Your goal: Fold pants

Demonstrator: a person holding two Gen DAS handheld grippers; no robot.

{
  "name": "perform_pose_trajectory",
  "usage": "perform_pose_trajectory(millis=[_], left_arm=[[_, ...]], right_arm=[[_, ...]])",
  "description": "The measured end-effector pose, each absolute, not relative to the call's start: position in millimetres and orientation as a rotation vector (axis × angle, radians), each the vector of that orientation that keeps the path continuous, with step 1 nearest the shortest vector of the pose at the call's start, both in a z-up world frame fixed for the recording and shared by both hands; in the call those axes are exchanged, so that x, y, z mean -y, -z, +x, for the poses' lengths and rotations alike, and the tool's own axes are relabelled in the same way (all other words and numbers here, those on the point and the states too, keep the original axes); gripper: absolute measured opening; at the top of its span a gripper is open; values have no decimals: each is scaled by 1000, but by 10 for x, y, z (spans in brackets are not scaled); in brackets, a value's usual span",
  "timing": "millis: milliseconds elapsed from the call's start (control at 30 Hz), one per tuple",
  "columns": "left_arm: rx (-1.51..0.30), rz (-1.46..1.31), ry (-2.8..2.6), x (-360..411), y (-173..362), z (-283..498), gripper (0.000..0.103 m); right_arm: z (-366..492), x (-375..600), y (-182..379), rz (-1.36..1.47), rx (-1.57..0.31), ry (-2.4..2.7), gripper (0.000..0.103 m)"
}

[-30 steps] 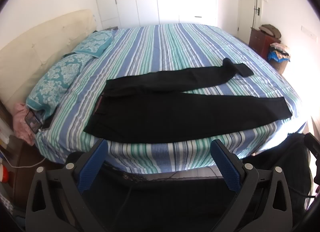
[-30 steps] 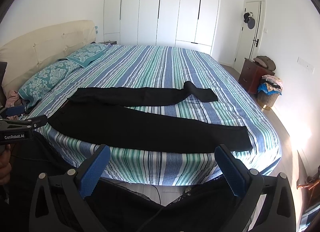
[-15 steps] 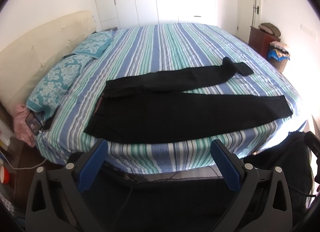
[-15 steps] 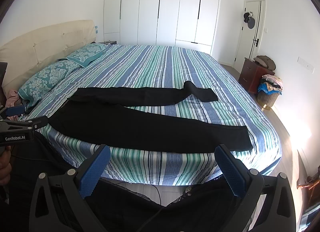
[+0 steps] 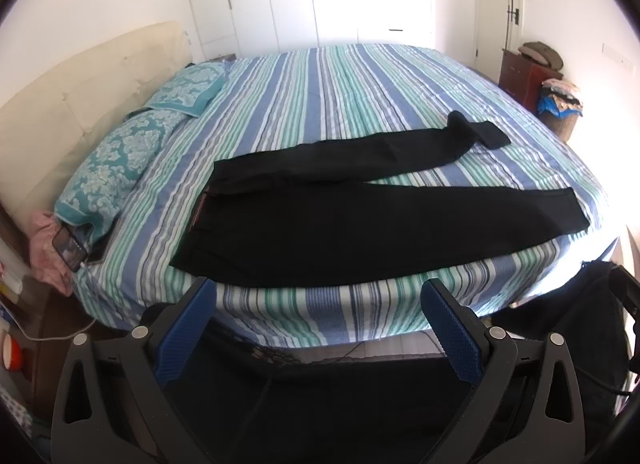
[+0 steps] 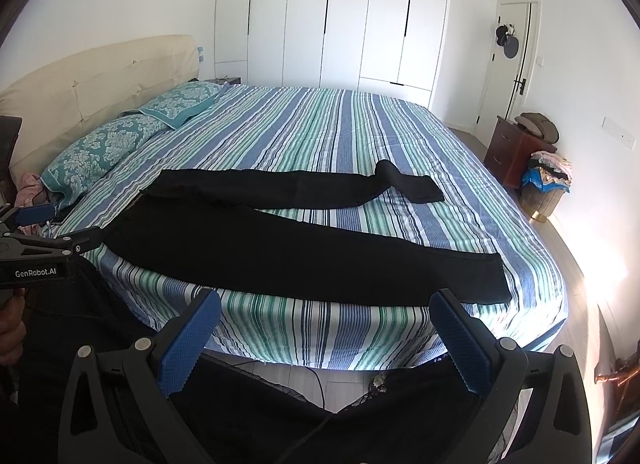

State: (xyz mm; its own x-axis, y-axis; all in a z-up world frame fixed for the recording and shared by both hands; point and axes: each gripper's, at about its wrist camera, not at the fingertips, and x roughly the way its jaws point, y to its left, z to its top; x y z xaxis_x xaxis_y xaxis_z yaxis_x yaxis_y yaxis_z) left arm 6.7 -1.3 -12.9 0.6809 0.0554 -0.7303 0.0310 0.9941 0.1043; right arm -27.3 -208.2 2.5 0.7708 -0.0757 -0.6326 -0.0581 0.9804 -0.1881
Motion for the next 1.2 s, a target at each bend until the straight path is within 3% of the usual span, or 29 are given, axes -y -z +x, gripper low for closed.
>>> perform_pose_trajectory(millis=[1200], left_arm=[[-859, 120, -3, 60, 232, 166, 102]], right_arm=[[-137, 2123, 119, -248, -766, 92, 103]])
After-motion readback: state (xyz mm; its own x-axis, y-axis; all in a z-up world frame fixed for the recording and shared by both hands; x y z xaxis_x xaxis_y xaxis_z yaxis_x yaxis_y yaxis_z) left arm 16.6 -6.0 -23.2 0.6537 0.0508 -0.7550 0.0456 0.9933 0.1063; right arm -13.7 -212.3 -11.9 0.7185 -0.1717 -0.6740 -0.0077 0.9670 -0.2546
